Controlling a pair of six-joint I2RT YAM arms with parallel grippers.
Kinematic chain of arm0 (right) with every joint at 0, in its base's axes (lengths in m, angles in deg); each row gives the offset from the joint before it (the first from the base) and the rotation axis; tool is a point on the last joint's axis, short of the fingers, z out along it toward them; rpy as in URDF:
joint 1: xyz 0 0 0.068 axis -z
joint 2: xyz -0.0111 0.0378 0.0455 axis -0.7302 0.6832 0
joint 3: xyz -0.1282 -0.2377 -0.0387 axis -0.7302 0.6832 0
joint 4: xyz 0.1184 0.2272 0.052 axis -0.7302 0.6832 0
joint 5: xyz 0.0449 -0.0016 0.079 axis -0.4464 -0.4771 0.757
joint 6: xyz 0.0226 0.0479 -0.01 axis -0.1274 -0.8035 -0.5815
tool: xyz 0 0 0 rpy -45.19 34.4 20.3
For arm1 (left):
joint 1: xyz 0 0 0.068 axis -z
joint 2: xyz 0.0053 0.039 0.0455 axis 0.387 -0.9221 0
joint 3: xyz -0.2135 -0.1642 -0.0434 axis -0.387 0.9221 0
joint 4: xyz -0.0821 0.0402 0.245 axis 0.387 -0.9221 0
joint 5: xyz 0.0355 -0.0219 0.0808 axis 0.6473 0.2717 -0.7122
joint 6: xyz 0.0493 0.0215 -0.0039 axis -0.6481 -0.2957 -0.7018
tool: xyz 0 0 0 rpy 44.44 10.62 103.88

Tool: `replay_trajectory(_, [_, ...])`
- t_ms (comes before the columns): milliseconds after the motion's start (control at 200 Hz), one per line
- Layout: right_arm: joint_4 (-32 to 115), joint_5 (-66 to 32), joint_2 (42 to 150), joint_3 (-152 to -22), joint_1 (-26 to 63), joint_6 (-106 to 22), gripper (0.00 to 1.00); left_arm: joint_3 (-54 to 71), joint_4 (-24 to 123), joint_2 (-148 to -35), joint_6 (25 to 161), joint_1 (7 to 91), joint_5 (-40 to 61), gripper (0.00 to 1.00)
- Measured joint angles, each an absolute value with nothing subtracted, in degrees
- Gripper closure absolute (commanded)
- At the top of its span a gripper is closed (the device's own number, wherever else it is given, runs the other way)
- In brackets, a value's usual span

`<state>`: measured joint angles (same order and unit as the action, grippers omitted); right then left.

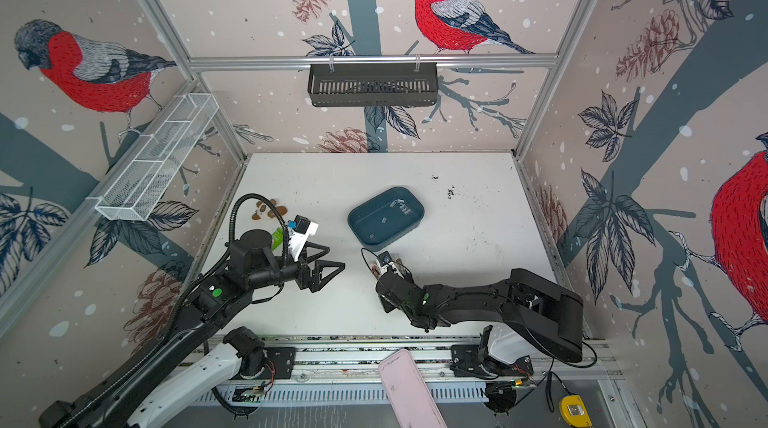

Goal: Load the staples into the stapler

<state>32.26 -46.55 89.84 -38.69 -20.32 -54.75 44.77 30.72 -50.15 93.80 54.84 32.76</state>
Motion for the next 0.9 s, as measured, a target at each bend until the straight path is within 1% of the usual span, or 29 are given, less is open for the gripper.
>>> replay_trajectory(190, [32.26,-45.69,88.83,-38.69,-19.73,-54.73,0.73,44.77,30.72,-50.13,93.80,54.84,32.76,0.03])
replay_trajectory(450, [32.33,-43.75,86.82,-38.65,-17.96,-54.73,0.82,44.77,30.72,-50.13,93.80,54.84,32.76,0.03])
replay_trajectory(705, [32.72,-40.38,84.16,-36.40,-16.40,-54.68,0.82,44.77,30.72,-50.18,93.82,54.84,32.69,0.03])
replay_trajectory(805, [32.70,-38.15,81.55,-35.33,-15.03,-54.51,0.82,44.77,30.72,-50.48,93.91,54.84,32.30,0.03])
replay_trajectory(901, [33.22,-35.92,77.93,-34.34,-13.26,-54.38,0.81,45.03,31.07,-51.51,94.79,54.84,29.53,0.03])
